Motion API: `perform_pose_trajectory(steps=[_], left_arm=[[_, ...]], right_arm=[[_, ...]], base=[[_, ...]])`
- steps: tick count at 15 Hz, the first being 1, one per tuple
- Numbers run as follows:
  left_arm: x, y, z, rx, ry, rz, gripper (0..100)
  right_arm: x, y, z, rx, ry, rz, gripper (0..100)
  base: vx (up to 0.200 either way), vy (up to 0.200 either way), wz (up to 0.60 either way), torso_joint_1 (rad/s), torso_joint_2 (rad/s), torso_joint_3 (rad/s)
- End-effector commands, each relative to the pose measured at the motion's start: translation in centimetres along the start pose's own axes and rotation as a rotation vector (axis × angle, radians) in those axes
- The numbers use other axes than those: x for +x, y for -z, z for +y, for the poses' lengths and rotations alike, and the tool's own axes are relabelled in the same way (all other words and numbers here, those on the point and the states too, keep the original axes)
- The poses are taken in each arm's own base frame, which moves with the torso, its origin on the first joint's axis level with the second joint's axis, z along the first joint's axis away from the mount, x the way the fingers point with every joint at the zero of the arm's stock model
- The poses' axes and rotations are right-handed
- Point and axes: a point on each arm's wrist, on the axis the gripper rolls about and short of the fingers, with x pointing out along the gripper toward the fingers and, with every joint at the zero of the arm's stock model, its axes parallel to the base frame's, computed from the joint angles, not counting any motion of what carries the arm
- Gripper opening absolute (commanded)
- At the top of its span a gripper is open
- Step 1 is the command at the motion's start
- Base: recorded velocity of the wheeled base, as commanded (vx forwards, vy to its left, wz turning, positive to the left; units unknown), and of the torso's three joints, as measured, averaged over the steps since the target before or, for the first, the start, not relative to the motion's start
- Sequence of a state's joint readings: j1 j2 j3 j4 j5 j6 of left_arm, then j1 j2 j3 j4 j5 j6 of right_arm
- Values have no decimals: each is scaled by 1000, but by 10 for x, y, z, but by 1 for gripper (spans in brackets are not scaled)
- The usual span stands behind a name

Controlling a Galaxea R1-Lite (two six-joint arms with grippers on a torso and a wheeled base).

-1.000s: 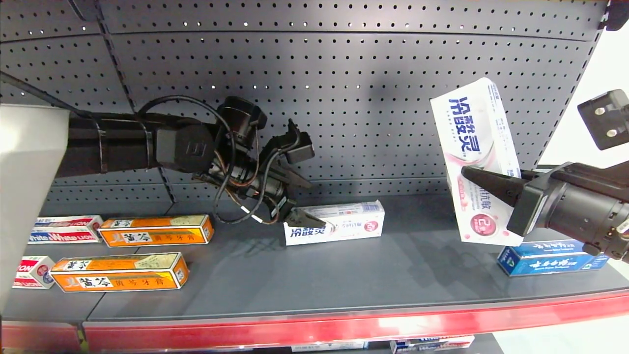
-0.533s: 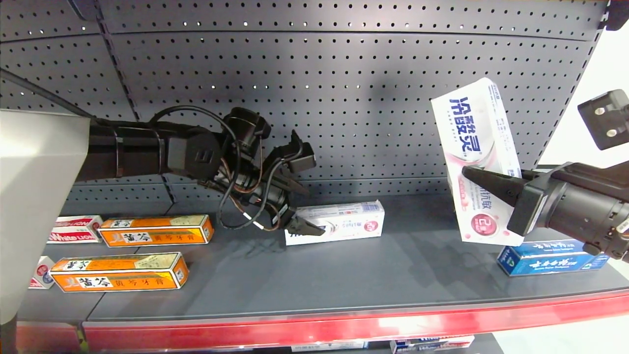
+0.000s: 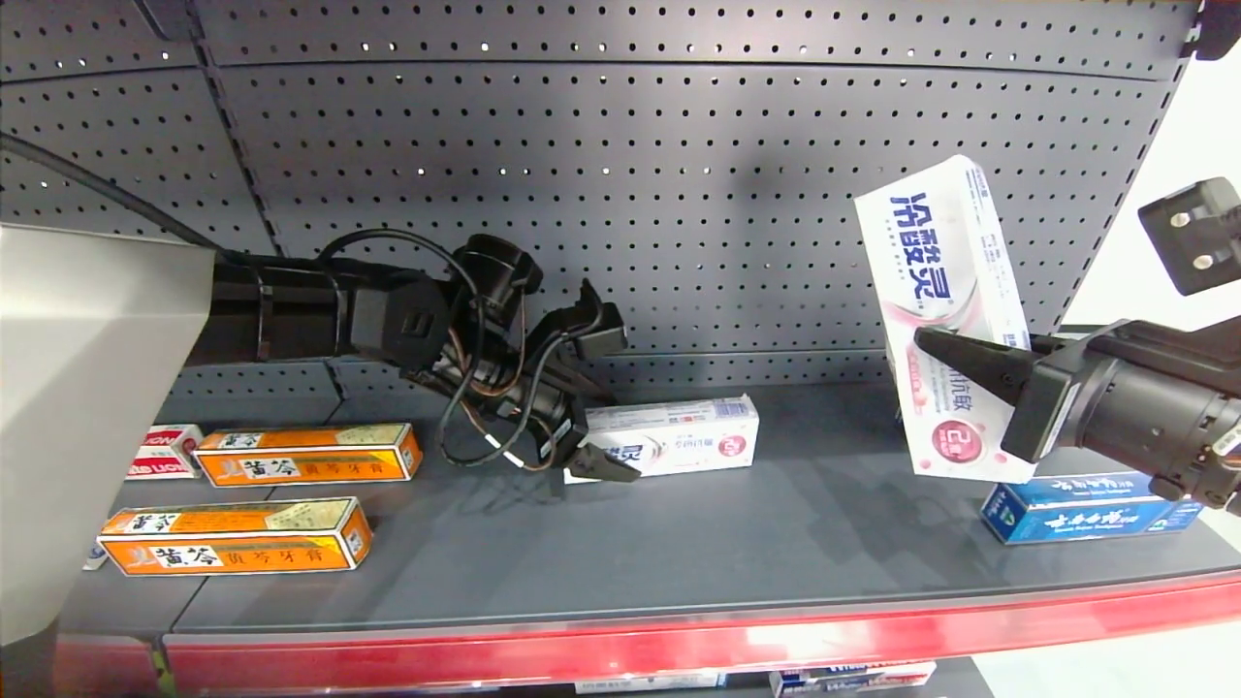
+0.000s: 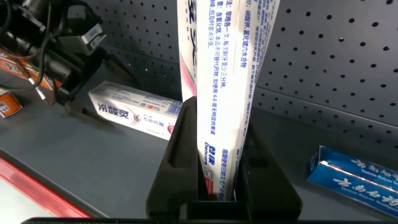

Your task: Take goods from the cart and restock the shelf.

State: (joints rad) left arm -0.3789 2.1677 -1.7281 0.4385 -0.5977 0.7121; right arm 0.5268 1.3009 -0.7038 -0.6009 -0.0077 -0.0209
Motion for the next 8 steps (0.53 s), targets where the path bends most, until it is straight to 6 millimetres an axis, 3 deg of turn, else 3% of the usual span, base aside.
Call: perform_pose_trajectory(steps=[1,4,5,8], left_arm=[[3,2,0,-5,5,4,100],[8,4,2,4,15,-1,100],[9,4,2,-2,8,7,0],[11,4,-1,-4,6,26,0]], right_arm=[[0,0,0,-1,2,1,0],[-1,2,-1,-1,4,5,0],[-1,3,-1,-1,2,8,0],[-1,4,-1,-1,2,10,0]], base=[[0,0,0,0,0,0],[0,0,0,0,0,0],[0,0,0,0,0,0],[0,0,0,0,0,0]])
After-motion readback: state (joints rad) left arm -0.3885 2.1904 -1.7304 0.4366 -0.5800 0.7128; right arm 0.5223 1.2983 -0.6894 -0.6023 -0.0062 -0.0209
